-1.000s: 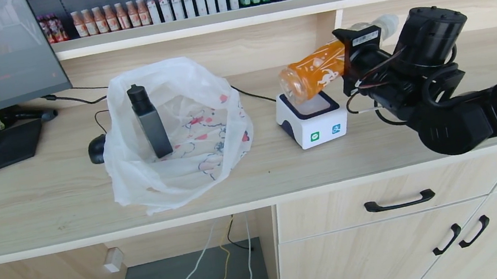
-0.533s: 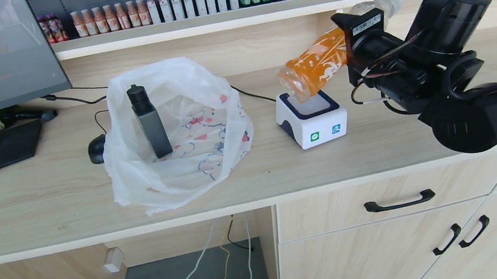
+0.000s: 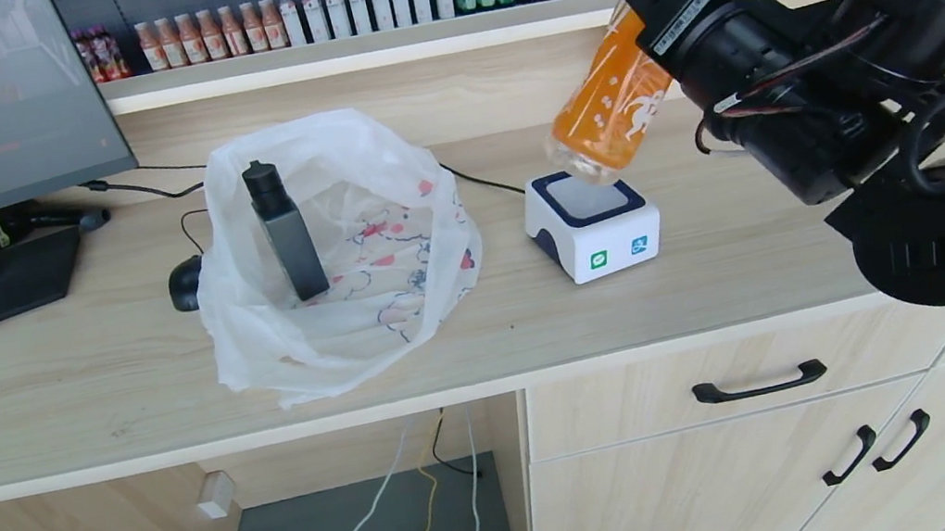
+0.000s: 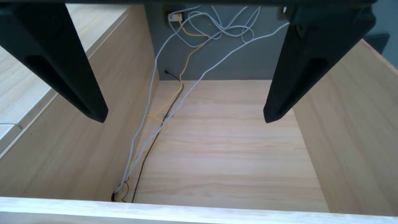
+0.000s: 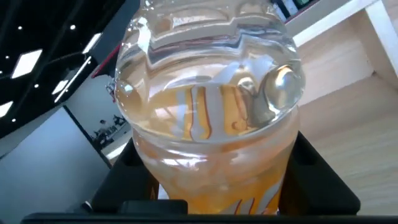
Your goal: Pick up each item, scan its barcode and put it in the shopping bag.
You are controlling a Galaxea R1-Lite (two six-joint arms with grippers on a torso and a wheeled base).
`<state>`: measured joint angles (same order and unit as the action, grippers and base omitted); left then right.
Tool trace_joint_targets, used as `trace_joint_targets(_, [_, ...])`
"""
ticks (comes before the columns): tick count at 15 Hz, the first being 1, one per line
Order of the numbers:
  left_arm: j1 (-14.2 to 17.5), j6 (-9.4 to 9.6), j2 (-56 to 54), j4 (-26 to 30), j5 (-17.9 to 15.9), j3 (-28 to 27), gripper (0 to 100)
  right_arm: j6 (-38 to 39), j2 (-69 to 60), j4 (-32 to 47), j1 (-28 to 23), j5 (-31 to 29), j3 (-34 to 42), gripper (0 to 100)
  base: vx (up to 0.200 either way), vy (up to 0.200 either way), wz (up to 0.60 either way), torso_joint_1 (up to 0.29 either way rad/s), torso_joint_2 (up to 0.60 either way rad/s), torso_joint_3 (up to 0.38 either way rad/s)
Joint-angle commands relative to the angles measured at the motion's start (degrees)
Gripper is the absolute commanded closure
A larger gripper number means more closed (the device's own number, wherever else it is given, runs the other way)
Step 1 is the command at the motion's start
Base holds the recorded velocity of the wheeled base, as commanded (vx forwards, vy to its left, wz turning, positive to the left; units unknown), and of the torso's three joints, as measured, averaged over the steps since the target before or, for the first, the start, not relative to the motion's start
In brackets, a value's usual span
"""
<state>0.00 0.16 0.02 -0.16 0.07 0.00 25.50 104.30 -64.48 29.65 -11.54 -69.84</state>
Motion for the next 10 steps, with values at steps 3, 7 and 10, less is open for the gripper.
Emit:
trace_joint_targets(3, [0.0,0.02,0.0,0.0,0.0,0.0,0,-16.6,-4.9,-7.5,6.5,3.6,11.7,100,0.000,0.000,0.00,0.000,0.00,0.000])
trace_joint_targets(7, [0.0,0.19,0.0,0.0,0.0,0.0,0,-31.8,-5.4,-16.6,6.9,6.8,17.0,100,0.000,0.000,0.00,0.000,0.00,0.000])
trace_joint_targets(10, [0.0,0.11,0.0,0.0,0.0,0.0,0,-37.5,-6.6,-16.7,6.7,7.3,17.2,100,0.000,0.000,0.00,0.000,0.00,0.000])
